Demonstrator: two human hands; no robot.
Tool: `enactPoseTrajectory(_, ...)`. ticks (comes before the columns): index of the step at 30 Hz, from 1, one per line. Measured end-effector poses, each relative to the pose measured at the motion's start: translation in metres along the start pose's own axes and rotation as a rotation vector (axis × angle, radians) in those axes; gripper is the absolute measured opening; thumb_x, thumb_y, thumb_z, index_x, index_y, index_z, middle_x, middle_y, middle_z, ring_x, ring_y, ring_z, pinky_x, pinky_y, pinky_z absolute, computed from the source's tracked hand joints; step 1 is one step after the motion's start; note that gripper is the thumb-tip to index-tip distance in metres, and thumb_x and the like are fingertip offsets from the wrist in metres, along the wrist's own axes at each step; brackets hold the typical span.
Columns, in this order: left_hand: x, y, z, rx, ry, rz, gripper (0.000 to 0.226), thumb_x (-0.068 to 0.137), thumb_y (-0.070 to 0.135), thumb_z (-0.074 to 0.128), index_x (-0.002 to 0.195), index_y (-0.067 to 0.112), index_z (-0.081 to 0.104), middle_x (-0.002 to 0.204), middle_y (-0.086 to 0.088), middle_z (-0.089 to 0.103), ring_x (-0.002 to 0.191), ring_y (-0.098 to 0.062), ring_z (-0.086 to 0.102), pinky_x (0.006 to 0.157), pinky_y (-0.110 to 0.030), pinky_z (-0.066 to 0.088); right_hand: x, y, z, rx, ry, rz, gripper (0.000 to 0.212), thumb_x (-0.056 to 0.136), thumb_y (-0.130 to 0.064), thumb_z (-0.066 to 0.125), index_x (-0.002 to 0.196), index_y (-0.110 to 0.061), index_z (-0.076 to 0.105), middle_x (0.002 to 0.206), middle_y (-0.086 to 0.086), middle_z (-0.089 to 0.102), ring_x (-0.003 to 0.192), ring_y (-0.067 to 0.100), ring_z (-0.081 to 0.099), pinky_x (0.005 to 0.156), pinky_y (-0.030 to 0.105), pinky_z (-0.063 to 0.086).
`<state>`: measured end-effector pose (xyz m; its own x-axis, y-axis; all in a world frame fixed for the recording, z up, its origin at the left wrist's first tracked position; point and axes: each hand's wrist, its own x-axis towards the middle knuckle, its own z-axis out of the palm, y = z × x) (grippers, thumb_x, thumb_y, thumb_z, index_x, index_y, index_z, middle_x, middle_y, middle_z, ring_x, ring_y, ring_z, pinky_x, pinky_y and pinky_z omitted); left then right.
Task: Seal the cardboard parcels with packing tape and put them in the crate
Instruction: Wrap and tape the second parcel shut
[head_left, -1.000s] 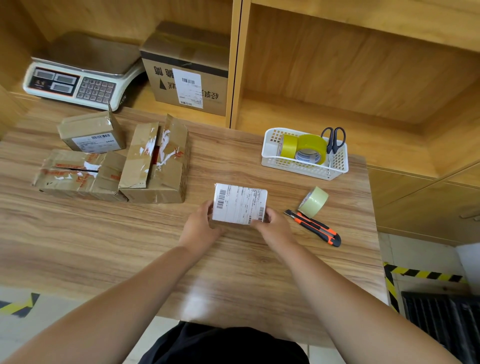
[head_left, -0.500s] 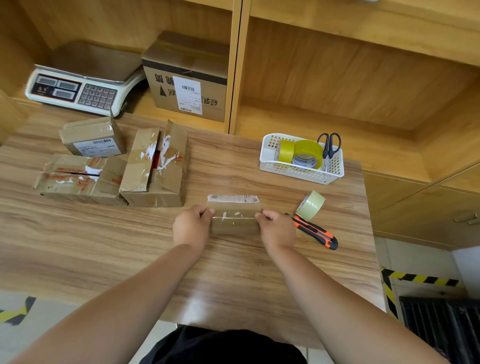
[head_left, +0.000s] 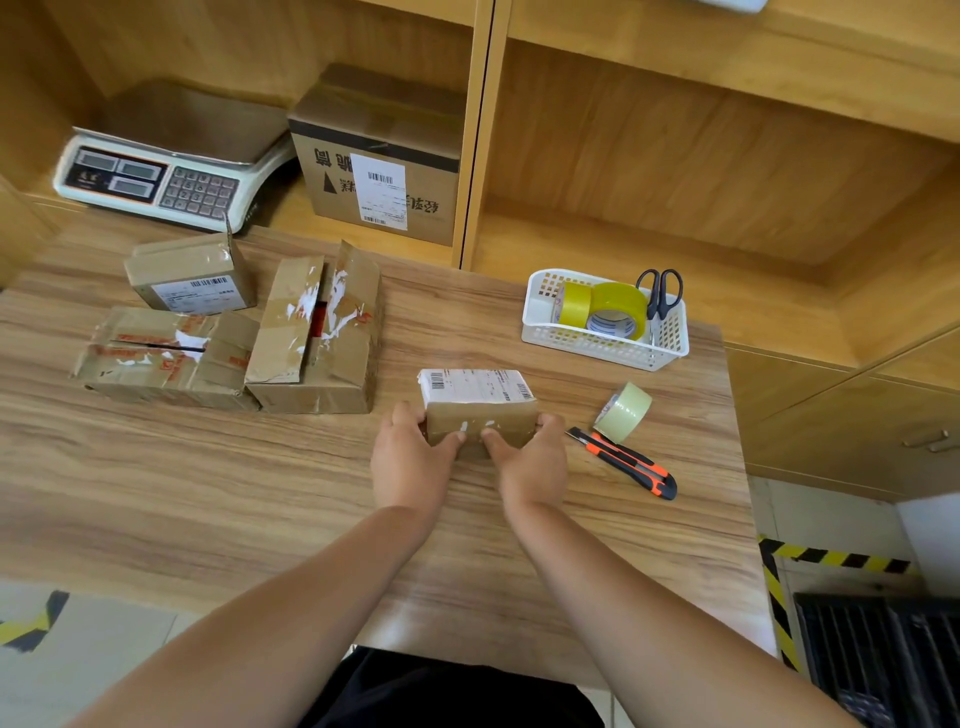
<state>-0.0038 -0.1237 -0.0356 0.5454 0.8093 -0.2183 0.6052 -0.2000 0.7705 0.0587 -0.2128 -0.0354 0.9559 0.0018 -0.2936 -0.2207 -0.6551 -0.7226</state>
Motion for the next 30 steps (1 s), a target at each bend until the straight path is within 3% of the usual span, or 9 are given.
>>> enactPoseTrajectory(5, 0.009, -0.010, -0.018, -0.007, -0.010, 0.040, 0.023, 0.084, 0.027, 0.070, 0.101, 0.016, 0.059, 0.092, 0.007, 0.056, 0.088, -0.017, 0.055, 0.072, -0.026, 0.037, -0.005, 0.003, 0.003, -0.029, 0.010, -0.048, 0.049, 0.080, -0.031, 0.072, 0.123, -0.015, 0.056, 0.105, 0.001, 0.068, 0.101, 0.022, 0.062, 0.077, 0.029, 0.044)
enactPoseTrajectory(11, 0.024, -0.021, -0.044, -0.143, -0.004, -0.003, 0.027, 0.092, 0.023, 0.061, 0.118, 0.016, 0.064, 0.111, 0.002, 0.067, 0.105, -0.016, 0.060, 0.085, -0.024, 0.043, -0.018, -0.005, 0.017, 0.224, 0.031, 0.021, 0.038, 0.084, -0.014, 0.070, 0.120, -0.009, 0.064, 0.110, 0.004, 0.069, 0.096, 0.005, 0.060, 0.081, 0.015, 0.040)
enactPoseTrajectory(15, 0.031, -0.022, -0.060, -0.103, -0.033, 0.086, 0.021, 0.096, 0.023, 0.052, 0.109, 0.020, 0.068, 0.103, 0.006, 0.068, 0.100, -0.015, 0.060, 0.077, -0.022, 0.039, -0.016, -0.006, 0.024, 0.447, 0.047, 0.198, 0.026, 0.082, -0.012, 0.073, 0.106, -0.004, 0.070, 0.101, 0.008, 0.071, 0.086, 0.015, 0.064, 0.088, 0.032, 0.053)
enactPoseTrajectory(17, 0.036, -0.020, -0.068, -0.039, -0.069, 0.224, 0.021, 0.097, 0.019, 0.049, 0.095, 0.017, 0.070, 0.089, 0.006, 0.063, 0.089, -0.017, 0.057, 0.067, -0.025, 0.035, -0.014, -0.005, 0.020, 0.492, 0.103, 0.250, 0.007, 0.086, -0.011, 0.068, 0.087, -0.007, 0.072, 0.084, 0.005, 0.068, 0.068, 0.014, 0.061, 0.070, 0.026, 0.056)
enactPoseTrajectory(20, 0.046, -0.023, -0.073, 0.052, -0.174, 0.387, 0.026, 0.097, 0.015, 0.046, 0.109, 0.014, 0.070, 0.100, 0.001, 0.061, 0.103, -0.019, 0.050, 0.077, -0.024, 0.035, -0.011, -0.007, 0.012, 0.492, 0.162, 0.264, 0.019, 0.091, -0.005, 0.056, 0.079, -0.013, 0.068, 0.071, 0.002, 0.062, 0.055, 0.009, 0.052, 0.048, 0.012, 0.044)
enactPoseTrajectory(22, 0.051, -0.027, -0.075, 0.023, -0.261, 0.377, 0.030, 0.097, 0.018, 0.046, 0.119, 0.015, 0.066, 0.112, -0.002, 0.061, 0.110, -0.018, 0.049, 0.084, -0.023, 0.035, -0.010, -0.013, 0.011, 0.497, 0.131, 0.295, 0.024, 0.091, -0.008, 0.055, 0.069, -0.012, 0.064, 0.058, 0.000, 0.057, 0.050, 0.015, 0.051, 0.050, 0.023, 0.046)
enactPoseTrajectory(25, 0.053, -0.033, -0.077, 0.009, -0.344, 0.335, 0.038, 0.093, 0.022, 0.054, 0.131, 0.017, 0.057, 0.122, 0.002, 0.055, 0.104, -0.006, 0.050, 0.086, -0.017, 0.034, -0.009, -0.021, 0.018, 0.475, 0.119, 0.286, 0.033, 0.088, -0.014, 0.056, 0.055, -0.008, 0.054, 0.048, 0.002, 0.051, 0.048, 0.023, 0.048, 0.057, 0.036, 0.045)
enactPoseTrajectory(28, 0.051, -0.037, -0.080, -0.004, -0.358, 0.315, 0.045, 0.090, 0.016, 0.060, 0.135, 0.014, 0.053, 0.127, 0.003, 0.053, 0.102, -0.001, 0.047, 0.088, -0.014, 0.032, -0.011, -0.022, 0.021, 0.452, 0.120, 0.263, 0.028, 0.084, -0.022, 0.059, 0.060, -0.008, 0.057, 0.055, 0.005, 0.051, 0.059, 0.024, 0.049, 0.060, 0.035, 0.042)
enactPoseTrajectory(30, 0.047, -0.039, -0.082, -0.045, -0.352, 0.305, 0.046, 0.089, 0.010, 0.060, 0.134, 0.015, 0.054, 0.126, 0.005, 0.054, 0.103, -0.002, 0.049, 0.087, -0.013, 0.033, -0.013, -0.019, 0.021, 0.488, 0.088, 0.262, 0.024, 0.085, -0.020, 0.063, 0.064, -0.009, 0.062, 0.062, 0.003, 0.059, 0.063, 0.021, 0.055, 0.065, 0.035, 0.049)
